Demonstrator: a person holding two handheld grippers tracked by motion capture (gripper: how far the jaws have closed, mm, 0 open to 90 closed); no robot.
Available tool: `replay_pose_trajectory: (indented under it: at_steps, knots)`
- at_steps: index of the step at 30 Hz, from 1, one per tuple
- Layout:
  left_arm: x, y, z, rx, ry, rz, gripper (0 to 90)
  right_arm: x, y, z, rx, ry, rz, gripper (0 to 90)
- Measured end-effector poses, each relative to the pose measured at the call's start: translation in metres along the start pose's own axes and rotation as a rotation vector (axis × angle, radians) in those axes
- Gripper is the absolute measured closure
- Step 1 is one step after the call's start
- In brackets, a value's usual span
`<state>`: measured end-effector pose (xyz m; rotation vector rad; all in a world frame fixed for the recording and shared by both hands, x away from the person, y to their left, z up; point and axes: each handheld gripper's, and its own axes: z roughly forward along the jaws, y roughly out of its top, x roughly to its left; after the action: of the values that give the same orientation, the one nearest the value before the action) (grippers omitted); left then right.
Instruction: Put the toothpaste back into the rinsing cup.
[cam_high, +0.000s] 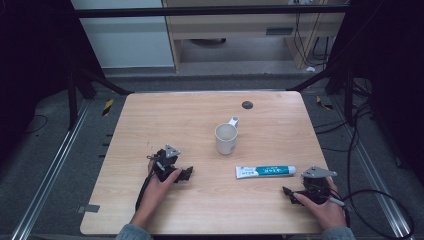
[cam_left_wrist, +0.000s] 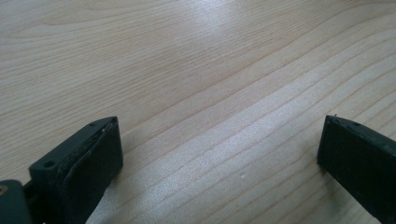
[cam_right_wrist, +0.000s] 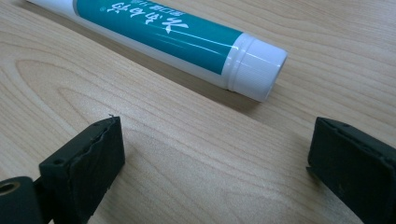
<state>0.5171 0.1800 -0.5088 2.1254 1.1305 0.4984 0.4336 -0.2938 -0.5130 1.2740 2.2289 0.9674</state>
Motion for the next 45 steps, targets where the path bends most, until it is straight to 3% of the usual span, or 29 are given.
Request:
replay_pose_trajectory:
  at_steps: [5,9,10,11,12,14,15,16,17,18,19,20,21,24,28,36,45]
  knots:
    - [0.0,0.0,0.0,-0.001,0.0,0.0,0.0,-0.002,0.003,-0.002,0.003,0.017,-0.008,9.5]
    - [0.0,0.0,0.0,-0.001,0.0,0.001,0.0,-0.001,0.019,-0.012,-0.007,0.02,-0.066,11.8]
    - [0.0,0.0,0.0,-0.001,0.0,0.0,0.0,0.0,0.029,-0.015,-0.002,0.026,-0.117,12.4]
    - [0.0,0.0,0.0,-0.001,0.0,0.0,0.0,0.0,0.029,-0.015,-0.002,0.026,-0.117,12.4]
    - [0.0,0.0,0.0,-0.004,0.0,-0.005,0.0,0.001,0.04,-0.018,0.004,0.022,-0.17,12.9]
    - [0.0,0.0,0.0,-0.001,0.0,-0.002,0.0,0.001,0.052,-0.019,0.018,0.044,-0.215,14.2]
    - [0.0,0.0,0.0,-0.001,0.0,-0.002,0.0,0.001,0.052,-0.019,0.018,0.044,-0.215,14.2]
    - [0.0,0.0,0.0,0.0,0.0,-0.002,0.0,0.003,0.063,-0.02,0.024,0.065,-0.26,15.2]
    - [0.0,0.0,0.0,0.0,0.0,-0.002,0.0,0.003,0.063,-0.02,0.024,0.065,-0.26,15.2]
    - [0.0,0.0,0.0,0.0,0.001,-0.002,0.0,0.005,0.074,-0.02,0.037,0.085,-0.299,15.5]
    - [0.0,0.0,0.0,0.0,0.001,-0.002,0.0,0.005,0.074,-0.02,0.037,0.085,-0.299,15.5]
    - [0.0,0.001,0.001,-0.001,0.002,-0.005,0.0,0.007,0.083,-0.018,0.044,0.107,-0.332,15.7]
    - [0.0,0.001,0.001,-0.001,0.002,-0.005,0.0,0.007,0.083,-0.018,0.044,0.107,-0.332,15.7]
    - [0.0,0.001,0.001,-0.001,0.002,-0.005,0.0,0.013,0.097,-0.009,0.078,0.139,-0.397,16.5]
    - [0.0,0.001,0.0,0.001,0.002,-0.002,0.0,0.018,0.106,0.004,0.112,0.178,-0.448,18.3]
    - [0.0,0.0,0.0,0.001,0.002,-0.003,0.0,0.025,0.117,0.023,0.173,0.246,-0.509,23.5]
    - [0.0,0.0,0.0,0.001,0.002,-0.003,0.0,0.029,0.126,0.032,0.236,0.286,-0.582,32.4]
